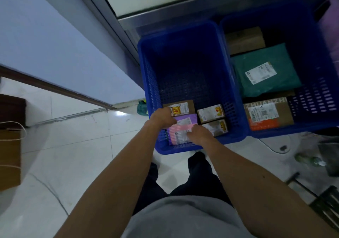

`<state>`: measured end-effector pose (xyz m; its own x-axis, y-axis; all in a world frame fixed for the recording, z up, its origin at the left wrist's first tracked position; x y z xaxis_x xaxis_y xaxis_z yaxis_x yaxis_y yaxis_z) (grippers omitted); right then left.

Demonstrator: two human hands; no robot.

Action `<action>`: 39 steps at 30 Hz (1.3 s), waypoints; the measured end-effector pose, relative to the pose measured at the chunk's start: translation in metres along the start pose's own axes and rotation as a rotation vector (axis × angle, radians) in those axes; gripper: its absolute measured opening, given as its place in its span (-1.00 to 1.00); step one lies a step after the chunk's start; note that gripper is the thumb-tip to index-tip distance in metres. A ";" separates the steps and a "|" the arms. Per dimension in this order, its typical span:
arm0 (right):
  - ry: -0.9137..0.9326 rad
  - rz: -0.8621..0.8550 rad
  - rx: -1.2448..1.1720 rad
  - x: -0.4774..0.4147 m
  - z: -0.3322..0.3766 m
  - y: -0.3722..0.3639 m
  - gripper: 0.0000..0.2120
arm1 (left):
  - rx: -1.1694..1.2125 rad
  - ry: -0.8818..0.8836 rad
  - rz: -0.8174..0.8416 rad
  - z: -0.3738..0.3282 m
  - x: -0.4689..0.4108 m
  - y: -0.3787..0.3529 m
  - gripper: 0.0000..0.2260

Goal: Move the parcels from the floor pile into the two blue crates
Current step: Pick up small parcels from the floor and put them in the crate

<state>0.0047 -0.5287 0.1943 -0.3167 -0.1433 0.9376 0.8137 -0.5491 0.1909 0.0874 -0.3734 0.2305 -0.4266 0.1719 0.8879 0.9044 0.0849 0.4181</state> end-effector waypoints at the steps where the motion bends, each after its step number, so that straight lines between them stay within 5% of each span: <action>1: 0.006 -0.004 -0.036 0.000 0.005 -0.004 -0.53 | -0.017 -0.009 -0.003 0.004 0.005 0.003 -0.52; 7: -0.038 -0.044 -0.050 -0.004 0.042 -0.037 -0.59 | -0.076 -0.095 -0.022 0.049 0.028 0.019 -0.77; 18: -0.016 -0.488 -0.246 -0.035 0.206 -0.142 -0.73 | 0.041 -0.281 -0.052 0.228 0.068 0.058 -0.71; 26: -0.109 -0.345 -0.278 -0.092 0.266 -0.221 -0.66 | 0.058 -0.156 0.043 0.354 0.027 0.056 -0.68; 39: -0.200 -0.147 -0.128 -0.299 0.223 -0.206 -0.77 | 0.293 -0.063 0.144 0.417 -0.173 -0.008 -0.68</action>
<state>0.0400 -0.1893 -0.0611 -0.3140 0.1044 0.9437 0.6939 -0.6531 0.3032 0.1528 0.0055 -0.0064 -0.3018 0.2624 0.9166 0.9199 0.3326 0.2077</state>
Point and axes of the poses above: each hand's wrist, its own x-axis away from the middle knuckle, its own y-axis out of the back of the hand, z = x × y, the point moved 1 cm from there along -x, towards the middle knuckle, and after that the axes turned 15 degrees about z, right-handed, at the moved point
